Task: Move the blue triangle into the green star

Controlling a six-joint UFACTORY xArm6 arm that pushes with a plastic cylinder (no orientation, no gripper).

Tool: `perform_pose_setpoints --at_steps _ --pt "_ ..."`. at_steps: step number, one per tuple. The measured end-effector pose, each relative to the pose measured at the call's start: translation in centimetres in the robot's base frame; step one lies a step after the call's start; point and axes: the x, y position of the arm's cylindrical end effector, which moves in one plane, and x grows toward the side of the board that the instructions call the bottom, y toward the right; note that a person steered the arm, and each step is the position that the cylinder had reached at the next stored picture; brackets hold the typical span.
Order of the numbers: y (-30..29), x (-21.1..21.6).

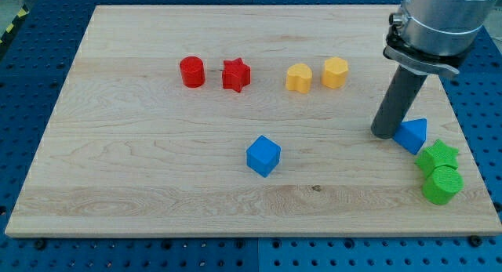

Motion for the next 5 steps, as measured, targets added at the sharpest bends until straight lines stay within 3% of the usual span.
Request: perform_pose_setpoints --at_steps 5 --pt "2.9 -0.1"
